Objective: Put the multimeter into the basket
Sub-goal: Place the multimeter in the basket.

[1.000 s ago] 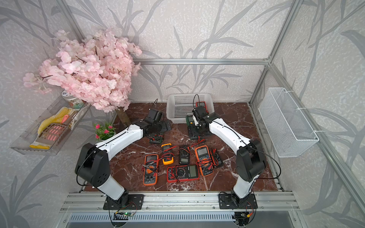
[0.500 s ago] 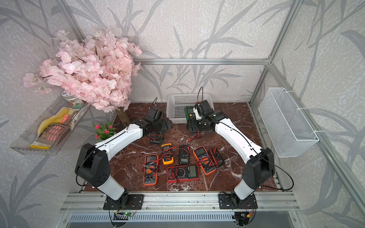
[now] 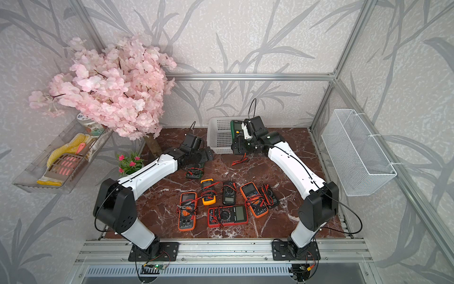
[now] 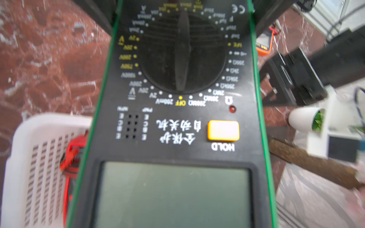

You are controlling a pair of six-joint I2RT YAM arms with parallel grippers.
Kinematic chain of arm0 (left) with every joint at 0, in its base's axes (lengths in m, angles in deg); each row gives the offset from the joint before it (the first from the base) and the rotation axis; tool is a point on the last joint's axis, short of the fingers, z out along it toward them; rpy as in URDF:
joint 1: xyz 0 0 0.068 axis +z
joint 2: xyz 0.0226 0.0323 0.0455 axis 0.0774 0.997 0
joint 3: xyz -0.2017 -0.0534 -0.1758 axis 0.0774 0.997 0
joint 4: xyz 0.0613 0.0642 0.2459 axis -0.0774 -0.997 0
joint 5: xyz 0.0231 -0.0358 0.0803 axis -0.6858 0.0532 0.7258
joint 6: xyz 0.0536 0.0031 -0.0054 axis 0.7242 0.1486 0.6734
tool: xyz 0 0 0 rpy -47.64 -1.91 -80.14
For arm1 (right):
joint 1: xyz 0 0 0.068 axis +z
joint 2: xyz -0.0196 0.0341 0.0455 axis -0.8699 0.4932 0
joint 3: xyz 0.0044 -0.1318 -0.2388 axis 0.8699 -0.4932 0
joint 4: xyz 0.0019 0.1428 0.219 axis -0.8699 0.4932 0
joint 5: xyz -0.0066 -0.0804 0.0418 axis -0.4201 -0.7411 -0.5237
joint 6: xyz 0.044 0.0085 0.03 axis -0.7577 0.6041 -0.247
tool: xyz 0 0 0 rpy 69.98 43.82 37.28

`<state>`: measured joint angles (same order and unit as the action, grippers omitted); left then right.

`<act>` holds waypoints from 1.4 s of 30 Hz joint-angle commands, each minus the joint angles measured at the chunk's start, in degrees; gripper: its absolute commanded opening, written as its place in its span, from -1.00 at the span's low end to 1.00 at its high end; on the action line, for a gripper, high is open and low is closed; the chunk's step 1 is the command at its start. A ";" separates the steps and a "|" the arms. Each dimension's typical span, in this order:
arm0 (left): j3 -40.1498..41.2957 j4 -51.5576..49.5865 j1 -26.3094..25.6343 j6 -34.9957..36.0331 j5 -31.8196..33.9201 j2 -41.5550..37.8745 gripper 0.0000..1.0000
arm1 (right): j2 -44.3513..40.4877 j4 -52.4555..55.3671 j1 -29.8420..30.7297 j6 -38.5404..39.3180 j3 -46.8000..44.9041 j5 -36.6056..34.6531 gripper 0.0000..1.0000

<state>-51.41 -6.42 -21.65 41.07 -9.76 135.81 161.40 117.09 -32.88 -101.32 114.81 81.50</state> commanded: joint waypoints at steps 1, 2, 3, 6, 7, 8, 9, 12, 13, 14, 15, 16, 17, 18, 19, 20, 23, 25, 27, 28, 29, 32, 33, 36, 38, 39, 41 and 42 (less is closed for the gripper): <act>-1.94 -0.75 0.31 0.57 0.60 0.74 1.00 | 4.38 -5.63 -1.03 -0.45 4.95 -2.02 -0.01; -2.04 -0.84 0.34 0.73 0.40 0.83 1.00 | 5.92 -6.20 -1.24 -0.42 6.53 -2.65 -0.01; -2.26 -0.93 0.34 0.82 0.43 1.02 1.00 | 7.33 -6.60 -1.39 -0.53 7.99 -3.10 -0.01; -2.80 -1.20 0.38 0.83 0.05 1.47 1.00 | 12.24 -7.81 -1.94 -0.48 13.12 -4.39 -0.01; -2.97 -1.19 0.39 0.79 -0.04 1.63 1.00 | 14.13 -8.18 -2.13 -0.32 15.11 -4.58 -0.01; -3.16 -1.31 0.41 0.83 -0.13 1.82 1.00 | 15.96 -8.56 -2.17 -0.09 16.89 -5.25 -0.01; -3.24 -1.29 0.34 0.73 -0.30 1.91 1.00 | 17.77 -8.54 -2.24 0.18 18.77 -5.93 -0.01; -3.61 -1.47 0.38 0.61 -0.57 2.27 1.00 | 23.96 -8.44 -2.42 1.29 24.98 -7.57 -0.01; -3.68 -1.60 0.35 0.66 -0.74 2.42 1.00 | 26.18 -8.38 -2.41 1.86 27.37 -8.10 -0.01; -3.90 -1.66 0.35 0.65 -1.01 2.52 1.00 | 28.50 -7.87 -2.40 2.63 30.11 -8.67 -0.01; -3.96 -1.83 0.42 0.73 -1.18 2.59 1.00 | 30.65 -7.22 -2.38 3.38 32.53 -9.32 -0.01; -4.15 -2.01 0.35 0.85 -1.32 2.67 1.00 | 33.17 -6.10 -2.40 4.35 35.69 -9.86 -0.01; -4.25 -2.17 0.34 0.83 -1.48 2.77 1.00 | 35.64 -4.75 -2.43 5.31 39.13 -10.47 -0.01; -4.34 -2.25 0.38 0.82 -1.65 2.83 1.00 | 38.11 -3.62 -2.36 6.12 42.19 -10.90 0.00; -4.34 -2.39 0.36 0.82 -1.78 2.85 1.00 | 40.88 -1.83 -2.37 6.88 46.09 -11.31 -0.01; -4.40 -2.41 0.39 0.83 -1.90 2.87 1.00 | 43.62 0.25 -2.35 7.69 50.36 -11.66 -0.01; -4.33 -2.52 0.34 0.65 -2.32 2.83 1.00 | 50.18 5.00 -2.42 9.29 60.18 -12.84 0.00; -4.23 -2.57 0.40 0.56 -2.36 2.78 1.00 | 50.66 4.36 -2.59 9.34 58.67 -13.54 0.01; -4.20 -2.67 0.34 0.65 -2.45 2.76 1.00 | 50.47 3.69 -2.77 9.18 56.37 -13.63 0.01; -4.19 -2.72 0.35 0.77 -2.42 2.67 1.00 | 50.60 3.79 -2.83 9.12 55.69 -13.63 0.01; -4.17 -2.68 0.39 0.94 -2.45 2.64 1.00 | 50.81 4.22 -2.80 8.97 55.15 -13.69 0.01; -4.25 -2.70 0.34 1.06 -2.54 2.86 1.00 | 51.30 5.84 -2.82 8.67 53.84 -13.76 0.00; -4.31 -2.61 0.44 1.09 -2.71 2.95 1.00 | 51.27 6.23 -2.81 8.68 53.15 -13.96 0.00; -4.49 -2.56 0.42 1.09 -3.06 3.25 1.00 | 50.58 6.37 -2.79 8.82 49.55 -14.92 0.01; -4.42 -2.55 0.46 1.08 -3.25 3.32 1.00 | 50.32 6.17 -2.81 8.92 47.61 -15.48 0.01; -4.44 -2.48 0.43 1.03 -3.33 3.39 1.00 | 50.34 6.17 -2.83 9.06 47.09 -15.61 0.02; -4.31 -2.50 0.47 1.09 -3.33 3.29 1.00 | 51.04 6.79 -2.85 9.03 46.91 -16.24 0.06; -4.36 -2.57 0.47 1.08 -3.33 3.24 1.00 | 51.36 7.25 -2.81 9.01 47.14 -16.61 0.07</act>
<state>-54.30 -7.99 -21.43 41.14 -12.84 138.63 213.18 124.13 -35.52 -92.99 161.12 66.99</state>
